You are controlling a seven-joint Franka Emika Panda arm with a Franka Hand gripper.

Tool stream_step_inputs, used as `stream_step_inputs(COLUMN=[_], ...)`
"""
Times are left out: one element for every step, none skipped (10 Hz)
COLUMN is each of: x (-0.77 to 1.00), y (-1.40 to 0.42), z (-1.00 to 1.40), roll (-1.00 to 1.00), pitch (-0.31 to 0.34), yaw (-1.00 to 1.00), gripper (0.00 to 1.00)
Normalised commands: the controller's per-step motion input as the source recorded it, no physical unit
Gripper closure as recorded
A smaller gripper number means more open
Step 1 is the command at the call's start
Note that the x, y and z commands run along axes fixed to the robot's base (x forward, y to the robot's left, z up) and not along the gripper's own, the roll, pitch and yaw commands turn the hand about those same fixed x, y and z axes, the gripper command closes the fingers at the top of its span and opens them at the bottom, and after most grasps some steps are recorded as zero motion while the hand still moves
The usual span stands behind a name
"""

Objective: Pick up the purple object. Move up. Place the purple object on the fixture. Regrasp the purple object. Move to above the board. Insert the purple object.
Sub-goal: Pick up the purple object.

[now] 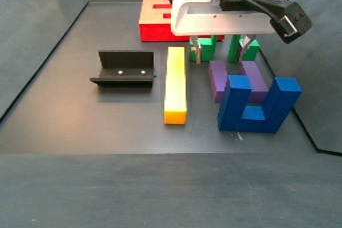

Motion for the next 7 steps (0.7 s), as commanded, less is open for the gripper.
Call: stream_step_inputs(x=[0.00,0.00,0.00,0.00,0.00,0.00,0.00], y=[0.02,0.02,0.02,0.03,0.02,0.00,0.00], z=[-0.15,-0.15,-0.16,-0.19,-0.22,-0.21,-0.17], roll=[-0.01,0.00,0.00,0.00,0.00,0.00,0.00], pitch=[-0.016,-0.016,-0.013,-0.011,-0.007,-0.009,-0.004], yaw=[0.04,0.03,0.01,0.01,0.01,0.01,0.03], gripper=[0.00,0.00,0.00,0.00,0.00,0.00,0.00])
